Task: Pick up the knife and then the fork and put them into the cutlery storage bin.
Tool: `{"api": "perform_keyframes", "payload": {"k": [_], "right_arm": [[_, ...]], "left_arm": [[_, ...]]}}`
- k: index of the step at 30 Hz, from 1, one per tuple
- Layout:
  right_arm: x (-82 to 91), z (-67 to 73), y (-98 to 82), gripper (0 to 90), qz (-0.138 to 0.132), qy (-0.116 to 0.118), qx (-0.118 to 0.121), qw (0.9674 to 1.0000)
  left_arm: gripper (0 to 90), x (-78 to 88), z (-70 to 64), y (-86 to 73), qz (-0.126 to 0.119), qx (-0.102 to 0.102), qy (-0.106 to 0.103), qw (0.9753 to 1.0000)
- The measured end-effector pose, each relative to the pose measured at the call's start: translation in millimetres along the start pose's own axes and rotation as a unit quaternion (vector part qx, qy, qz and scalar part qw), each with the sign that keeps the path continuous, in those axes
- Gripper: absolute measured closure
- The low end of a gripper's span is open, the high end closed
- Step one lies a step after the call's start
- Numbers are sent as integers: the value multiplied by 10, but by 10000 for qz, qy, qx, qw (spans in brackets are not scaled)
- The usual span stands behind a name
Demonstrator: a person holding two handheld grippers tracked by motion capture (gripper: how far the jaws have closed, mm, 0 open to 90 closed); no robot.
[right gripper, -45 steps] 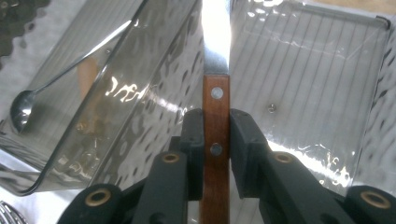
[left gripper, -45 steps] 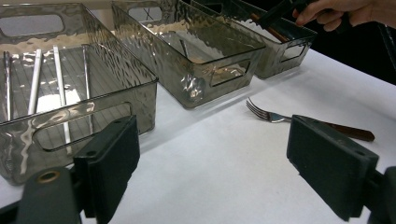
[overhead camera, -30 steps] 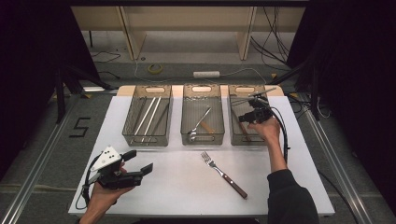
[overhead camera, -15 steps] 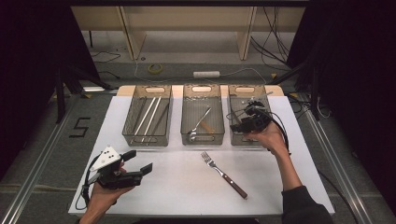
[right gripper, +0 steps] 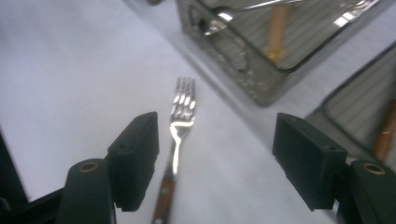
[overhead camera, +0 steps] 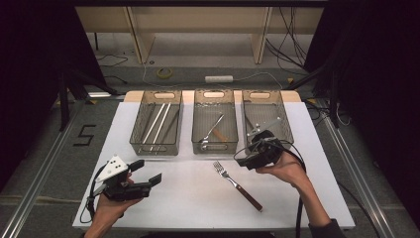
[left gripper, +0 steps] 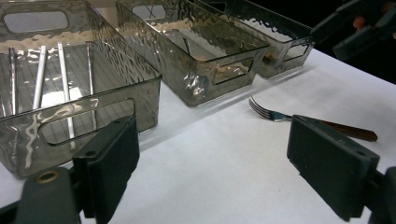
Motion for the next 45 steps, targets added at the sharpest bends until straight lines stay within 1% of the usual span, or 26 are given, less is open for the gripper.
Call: {"api": "perform_keyframes", "payload": {"k": [1, 2, 3, 6, 9, 14, 16, 18, 20, 23, 25, 27, 33, 36, 45], "right_arm": [[-18, 26, -24, 325, 68, 57, 50, 9999], [-36, 53, -47, 323, 182, 71, 51, 9998], [-60, 62, -71, 322, 244, 33, 90, 9997], [-122, 85, -136, 319, 408, 45, 66, 9991], [-190, 117, -217, 319, 542, 121, -5, 9985], [-285, 183, -318, 334, 805, 45, 6, 9967], [-328, 213, -353, 351, 893, 72, -9, 9960], [-376, 234, -392, 360, 992, 13, -18, 9951], [-428, 247, -433, 375, 1068, 71, -34, 9943], [-478, 261, -481, 391, 1215, 42, -16, 9926], [-483, 266, -493, 406, 1245, 28, 1, 9922], [-492, 283, -509, 425, 1270, 72, 12, 9919], [-527, 315, -559, 482, 1447, 50, 65, 9894], [-539, 327, -570, 508, 1459, 62, 61, 9893], [-573, 326, -616, 571, 1588, 29, 130, 9872]], "left_arm": [[166, 0, 1, -4, 25, -22, 2, 10000], [165, 0, 1, -5, 29, -27, 3, 10000], [165, 1, 0, -3, 20, -25, -2, 10000], [165, 2, -5, -4, 24, -33, -14, 10000], [165, 9, -5, 1, 12, -40, -15, 10000], [165, 18, -11, -3, 4, -47, -20, 10000], [165, 20, -11, -2, -8, -38, -24, 10000], [165, 20, -10, -9, 3, -39, -16, 10000], [165, 26, -13, -2, -18, -30, -20, 10000], [165, 25, -15, -9, 0, -46, -14, 10000], [165, 28, -14, -7, -14, -38, -6, 10000], [164, 29, -12, -8, -12, -35, -4, 10000], [165, 35, -9, -14, 6, -34, 10, 10000], [165, 37, -9, -11, -4, -36, 8, 10000], [165, 38, -11, -15, 8, -44, 15, 10000]]}}
Point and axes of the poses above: each handheld gripper's, and its own axes: x roughly backward along the jaws, y roughly out of its top, z roughly to its left, the point moved 4 cm from there along -x, roughly forward along the jaws, and after that the axes turned 7 degrees about y, right-handed, at the moved point
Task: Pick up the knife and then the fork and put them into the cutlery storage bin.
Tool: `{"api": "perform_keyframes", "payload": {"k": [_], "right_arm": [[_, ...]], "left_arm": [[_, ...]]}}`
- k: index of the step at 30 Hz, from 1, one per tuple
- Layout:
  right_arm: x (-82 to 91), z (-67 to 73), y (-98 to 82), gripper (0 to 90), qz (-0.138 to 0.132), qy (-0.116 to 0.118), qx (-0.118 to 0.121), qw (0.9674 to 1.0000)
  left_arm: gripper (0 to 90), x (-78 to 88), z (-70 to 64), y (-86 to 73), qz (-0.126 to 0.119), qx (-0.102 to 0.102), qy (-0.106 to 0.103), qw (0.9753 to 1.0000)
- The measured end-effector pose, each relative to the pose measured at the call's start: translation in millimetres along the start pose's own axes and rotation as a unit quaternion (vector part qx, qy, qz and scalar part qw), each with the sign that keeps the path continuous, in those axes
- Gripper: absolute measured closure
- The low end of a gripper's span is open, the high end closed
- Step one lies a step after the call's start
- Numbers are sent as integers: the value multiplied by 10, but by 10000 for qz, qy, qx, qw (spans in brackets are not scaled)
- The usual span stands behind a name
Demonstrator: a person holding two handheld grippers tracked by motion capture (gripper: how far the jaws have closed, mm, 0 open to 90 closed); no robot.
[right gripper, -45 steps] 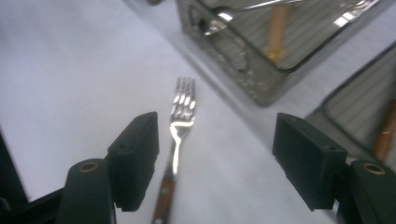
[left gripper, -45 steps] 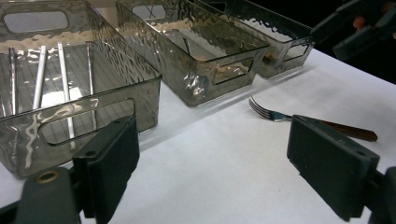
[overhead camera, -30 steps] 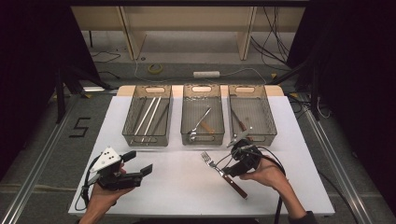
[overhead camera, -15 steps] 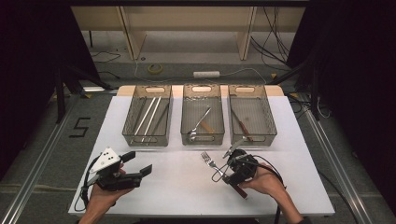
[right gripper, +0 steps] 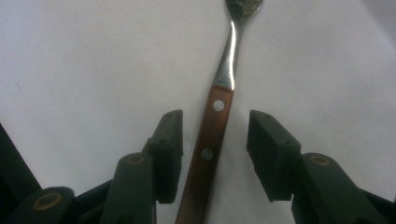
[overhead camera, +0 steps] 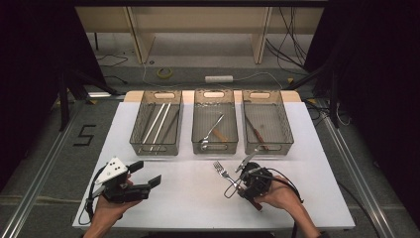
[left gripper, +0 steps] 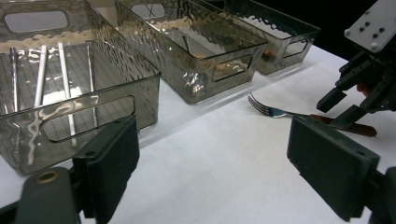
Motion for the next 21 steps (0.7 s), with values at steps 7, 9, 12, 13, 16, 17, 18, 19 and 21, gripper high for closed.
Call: {"api": "perform_keyframes", "payload": {"k": [7, 9, 12, 13, 16, 17, 18, 19, 21], "right_arm": [[-27, 12, -11, 596, 81, -26, 25, 10000], [-34, 12, -14, 601, 106, -40, 43, 9999], [-41, 13, -16, 611, 121, -44, 48, 9999], [-45, 13, -17, 610, 133, -50, 56, 9999], [-61, 5, -24, 613, 180, -73, 101, 9998], [-60, 5, -24, 617, 180, -74, 101, 9998], [-60, 6, -24, 619, 171, -79, 96, 9998], [-60, 5, -25, 622, 169, -81, 105, 9998], [-61, 3, -25, 633, 174, -99, 108, 9997]], "left_arm": [[165, -2, -5, 1, -6, 0, -8, 10000], [165, -2, -4, -5, 20, -31, -5, 10000], [165, 2, -3, 1, -2, -16, -5, 10000], [165, 0, -3, -2, 9, -26, -6, 10000], [165, 1, -6, -2, 6, -34, 3, 10000], [165, 3, -6, 0, 4, -34, -4, 10000], [165, 1, -7, -1, 6, -35, -5, 10000], [165, -2, -8, -5, 7, -40, 5, 10000], [165, 1, -7, -4, 9, -38, 3, 10000]]}}
Point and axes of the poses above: each handheld gripper's, and its own axes: x roughly backward along the jaws, y roughly out of its top, z roughly to its left, the point moved 4 cm from there along -x, roughly forward along the jaws, and after that the axes turned 7 degrees about y, right-handed, at the moved point
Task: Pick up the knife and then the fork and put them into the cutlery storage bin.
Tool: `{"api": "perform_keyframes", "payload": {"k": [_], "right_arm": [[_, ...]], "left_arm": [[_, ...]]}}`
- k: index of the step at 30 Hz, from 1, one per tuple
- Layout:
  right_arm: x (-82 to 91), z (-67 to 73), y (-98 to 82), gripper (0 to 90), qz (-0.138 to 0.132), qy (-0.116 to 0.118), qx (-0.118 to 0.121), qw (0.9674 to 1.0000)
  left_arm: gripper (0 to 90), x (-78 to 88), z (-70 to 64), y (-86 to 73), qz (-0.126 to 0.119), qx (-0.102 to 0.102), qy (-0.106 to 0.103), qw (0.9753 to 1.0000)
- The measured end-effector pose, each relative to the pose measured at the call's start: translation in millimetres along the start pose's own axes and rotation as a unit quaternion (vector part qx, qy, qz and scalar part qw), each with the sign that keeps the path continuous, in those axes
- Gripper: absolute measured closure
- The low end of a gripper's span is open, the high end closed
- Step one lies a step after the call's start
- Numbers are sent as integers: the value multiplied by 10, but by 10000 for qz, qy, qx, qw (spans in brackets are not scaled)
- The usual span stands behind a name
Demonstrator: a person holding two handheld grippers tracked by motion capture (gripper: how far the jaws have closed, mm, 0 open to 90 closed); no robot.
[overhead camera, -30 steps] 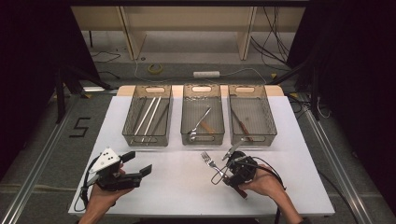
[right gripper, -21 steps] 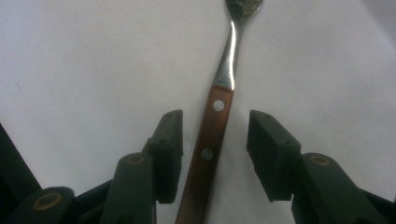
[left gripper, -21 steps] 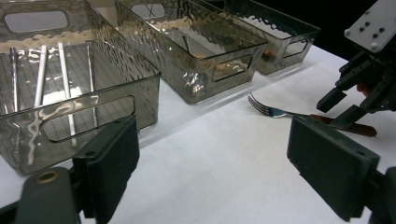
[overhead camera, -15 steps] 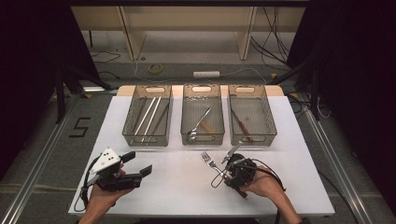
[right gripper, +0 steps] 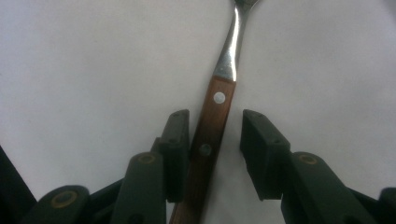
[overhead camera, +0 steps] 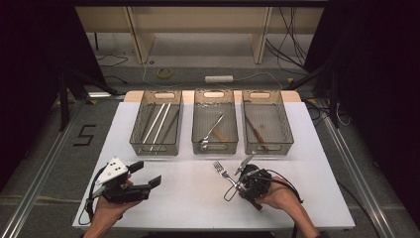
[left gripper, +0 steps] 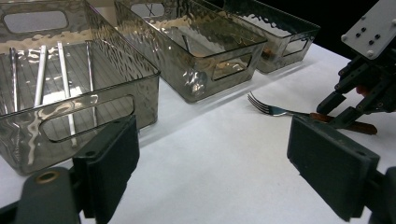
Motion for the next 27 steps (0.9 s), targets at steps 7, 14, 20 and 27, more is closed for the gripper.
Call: {"api": "perform_keyframes", "payload": {"k": [7, 14, 20, 27], "right_arm": [[-4, 6, 2, 655, 25, -56, 83, 9999], [-4, 17, 4, 690, 67, -47, 131, 9999], [-5, 18, 6, 714, 76, -37, 178, 9998], [-1, -4, 9, 763, 99, -45, 153, 9998]], "left_arm": [[165, 3, 2, 2, 0, -10, 3, 10000], [165, -3, -4, -4, 6, -15, 2, 10000], [165, -2, -5, -5, 18, -24, 10, 10000], [165, -3, -6, -3, 10, -22, 2, 10000]]}}
Point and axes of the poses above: each handheld gripper's, and its own axes: x roughly backward along the jaws, y roughly out of its top, z roughly to its left, the point moved 4 cm from there along -x, roughly forward along the jaws, and after that the axes turned 7 degrees about y, right-handed, at the moved point
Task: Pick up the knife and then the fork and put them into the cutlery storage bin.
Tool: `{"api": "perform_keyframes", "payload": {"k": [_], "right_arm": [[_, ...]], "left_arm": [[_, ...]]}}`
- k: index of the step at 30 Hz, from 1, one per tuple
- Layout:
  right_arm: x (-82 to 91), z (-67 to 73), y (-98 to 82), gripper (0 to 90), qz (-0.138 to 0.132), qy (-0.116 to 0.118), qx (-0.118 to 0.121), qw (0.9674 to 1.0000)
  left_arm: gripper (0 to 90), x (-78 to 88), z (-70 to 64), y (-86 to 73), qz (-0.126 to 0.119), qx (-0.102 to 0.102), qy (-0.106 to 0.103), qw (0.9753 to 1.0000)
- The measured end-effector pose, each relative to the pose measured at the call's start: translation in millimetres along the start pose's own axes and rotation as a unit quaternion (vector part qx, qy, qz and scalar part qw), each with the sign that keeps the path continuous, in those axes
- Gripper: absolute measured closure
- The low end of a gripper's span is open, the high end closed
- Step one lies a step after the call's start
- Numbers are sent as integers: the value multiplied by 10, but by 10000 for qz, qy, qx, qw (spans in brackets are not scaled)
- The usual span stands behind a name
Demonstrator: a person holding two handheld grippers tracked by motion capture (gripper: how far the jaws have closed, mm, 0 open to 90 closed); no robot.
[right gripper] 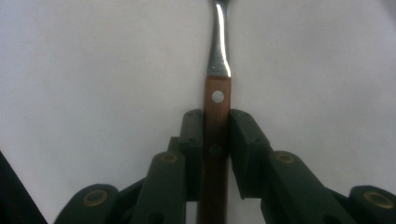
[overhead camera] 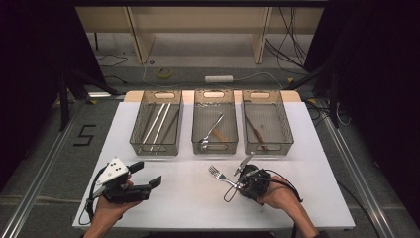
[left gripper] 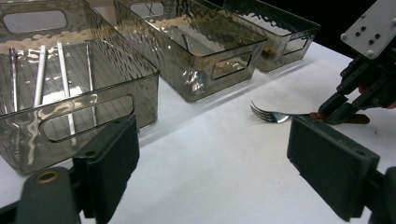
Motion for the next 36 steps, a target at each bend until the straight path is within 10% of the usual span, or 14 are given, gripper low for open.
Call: {"api": "perform_keyframes", "payload": {"k": [36], "right_arm": [[98, -37, 16, 776, -420, 52, 124, 9990]], "left_arm": [[165, 5, 9, -1, 4, 22, 24, 10000]]}}
Point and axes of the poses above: each handheld gripper's, and its own axes: x roughly backward along the jaws, y roughly out of its top, z roughly to its left, the point moved 4 cm from there along -x, roughly forward along the jaws, and after that the axes turned 7 degrees about y, right-handed, at the moved point
